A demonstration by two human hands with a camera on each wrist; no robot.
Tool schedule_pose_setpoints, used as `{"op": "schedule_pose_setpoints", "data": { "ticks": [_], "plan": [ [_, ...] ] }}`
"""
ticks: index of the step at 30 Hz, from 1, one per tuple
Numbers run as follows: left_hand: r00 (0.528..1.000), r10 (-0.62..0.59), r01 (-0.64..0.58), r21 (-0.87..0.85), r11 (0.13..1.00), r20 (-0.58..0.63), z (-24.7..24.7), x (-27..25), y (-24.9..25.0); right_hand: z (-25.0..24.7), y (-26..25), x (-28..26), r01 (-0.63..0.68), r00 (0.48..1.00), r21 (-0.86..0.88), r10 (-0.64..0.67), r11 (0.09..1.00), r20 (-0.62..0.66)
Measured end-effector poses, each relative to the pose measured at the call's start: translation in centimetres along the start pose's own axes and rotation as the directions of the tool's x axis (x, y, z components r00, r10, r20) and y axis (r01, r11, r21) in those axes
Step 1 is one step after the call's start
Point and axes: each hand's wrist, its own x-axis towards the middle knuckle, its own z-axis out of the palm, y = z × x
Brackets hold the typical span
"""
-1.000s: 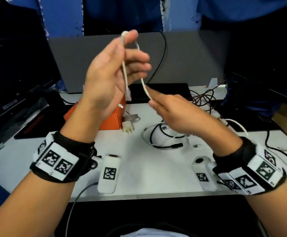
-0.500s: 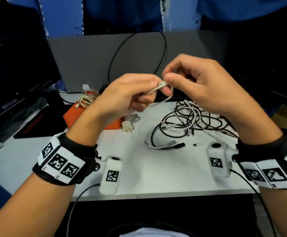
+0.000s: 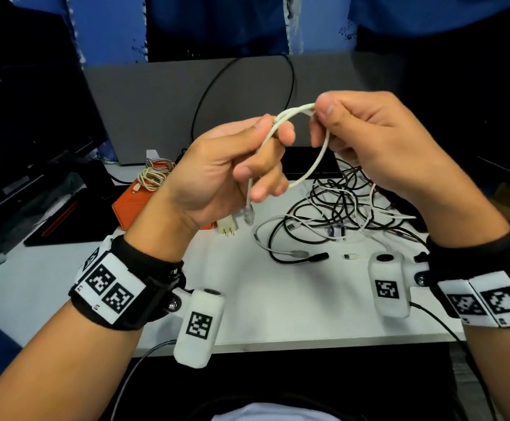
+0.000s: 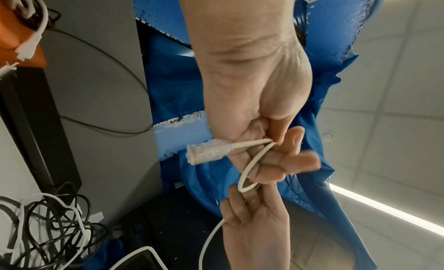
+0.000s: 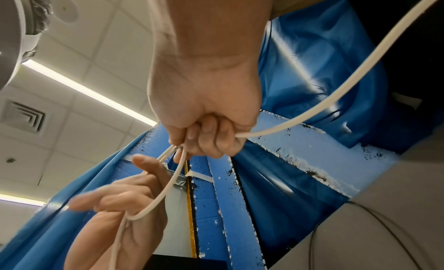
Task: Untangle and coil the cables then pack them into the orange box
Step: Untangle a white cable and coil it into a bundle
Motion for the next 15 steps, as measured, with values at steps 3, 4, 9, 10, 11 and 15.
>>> {"op": "schedule_pose_setpoints", "data": {
  "ticks": [3,4,9,10,11,15],
  "plan": [
    [0.999,0.025,-0.024,-0.028,0.999,0.043,0.5,-0.2,0.3,-0.1,-0.3,0.3,-0.001,0.991,0.150,0.021,0.989,-0.133],
    [0.998,0.032,-0.030,-0.023,0.999,0.048,0.7,-0.2,0.4,-0.2,-0.3,0.4,-0.007,0.984,0.166,0.037,0.986,-0.177],
    [0.990,0.142,-0.140,-0.181,0.973,-0.007,1.1,0.1,0.9,0.4,0.9,0.5,-0.116,0.989,0.025,0.118,0.993,-0.090],
    [0.981,0.188,-0.194,-0.234,0.953,-0.045,1.0,0.2,1.2,1.0,1.2,0.5,-0.145,0.989,-0.093,0.141,0.985,-0.055],
    [0.968,0.234,-0.251,-0.280,0.927,-0.094,0.7,0.3,1.5,1.7,1.5,0.5,-0.173,0.984,-0.214,0.175,0.961,-0.011],
    [0.865,0.311,-0.382,-0.115,0.917,-0.394,-0.9,0.6,1.8,4.5,1.0,-0.6,-0.160,0.892,-0.491,0.339,0.856,0.300]
  ]
}}
